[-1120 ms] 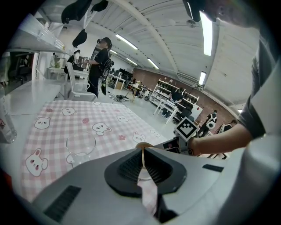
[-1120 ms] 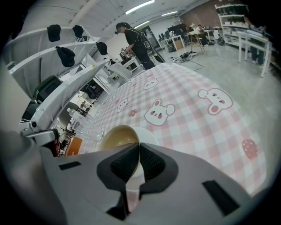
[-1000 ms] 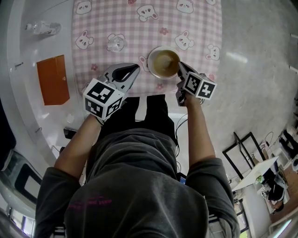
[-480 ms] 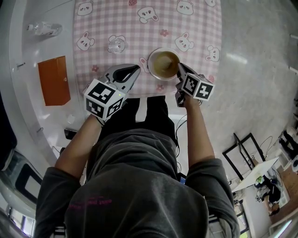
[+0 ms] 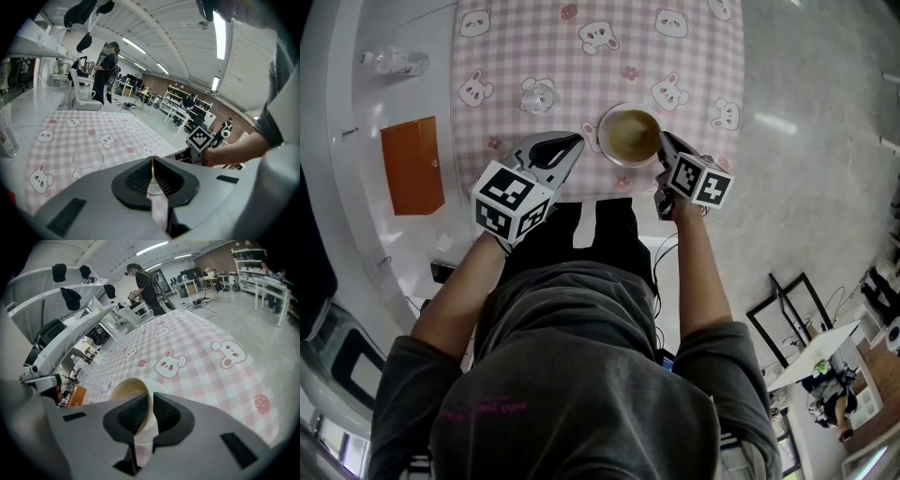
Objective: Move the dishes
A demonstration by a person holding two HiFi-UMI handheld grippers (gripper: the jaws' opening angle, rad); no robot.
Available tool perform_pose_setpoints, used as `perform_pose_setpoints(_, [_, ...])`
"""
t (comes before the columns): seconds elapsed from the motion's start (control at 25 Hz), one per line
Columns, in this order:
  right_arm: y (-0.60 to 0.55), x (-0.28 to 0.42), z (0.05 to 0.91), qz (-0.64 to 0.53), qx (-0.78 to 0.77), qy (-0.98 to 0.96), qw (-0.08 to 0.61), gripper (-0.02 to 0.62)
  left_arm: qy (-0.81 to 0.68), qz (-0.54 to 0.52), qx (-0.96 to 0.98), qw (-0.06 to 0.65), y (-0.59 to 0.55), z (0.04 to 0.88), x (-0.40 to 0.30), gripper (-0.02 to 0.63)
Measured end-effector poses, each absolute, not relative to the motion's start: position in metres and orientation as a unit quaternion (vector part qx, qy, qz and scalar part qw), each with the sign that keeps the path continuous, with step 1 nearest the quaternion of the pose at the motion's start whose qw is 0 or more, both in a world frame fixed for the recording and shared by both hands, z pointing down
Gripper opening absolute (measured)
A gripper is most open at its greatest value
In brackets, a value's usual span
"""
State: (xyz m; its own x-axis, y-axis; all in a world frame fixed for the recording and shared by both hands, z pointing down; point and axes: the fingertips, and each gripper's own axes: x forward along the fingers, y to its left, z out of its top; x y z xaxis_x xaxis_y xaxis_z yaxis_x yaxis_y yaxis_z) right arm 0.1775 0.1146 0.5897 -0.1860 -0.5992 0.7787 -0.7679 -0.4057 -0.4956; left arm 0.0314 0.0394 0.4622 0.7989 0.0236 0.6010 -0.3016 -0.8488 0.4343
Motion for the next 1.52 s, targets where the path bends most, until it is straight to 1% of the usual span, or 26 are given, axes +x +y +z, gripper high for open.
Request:
perform_pose_setpoints(0.48, [0.093,0.187,0.534,0.499,0.644,-0.578,0.051,0.018,-0.074,0.275,0.928,0.241,0.026,0.428,0.041,0.014])
perform_pose_setpoints(0.8, [0.064,0.182,0.468,0.449,0.649,-0.614,0.03,0.018,-0.076,0.24,0.946,0.203,0.012,0.377,0.045,0.014])
perform_pose_setpoints(1.16, [0.052,0.166,0.41,0.398,0.676,-0.62,0.009,0.018,-0.082,0.198,0.96,0.182,-0.017,0.342,0.026,0.014])
perform_pose_setpoints(1.52, [0.057,0.149,0.364,0.369,0.701,-0.609,-0.036,0.018,-0.084,0.176,0.967,0.162,-0.027,0.31,0.009,0.014])
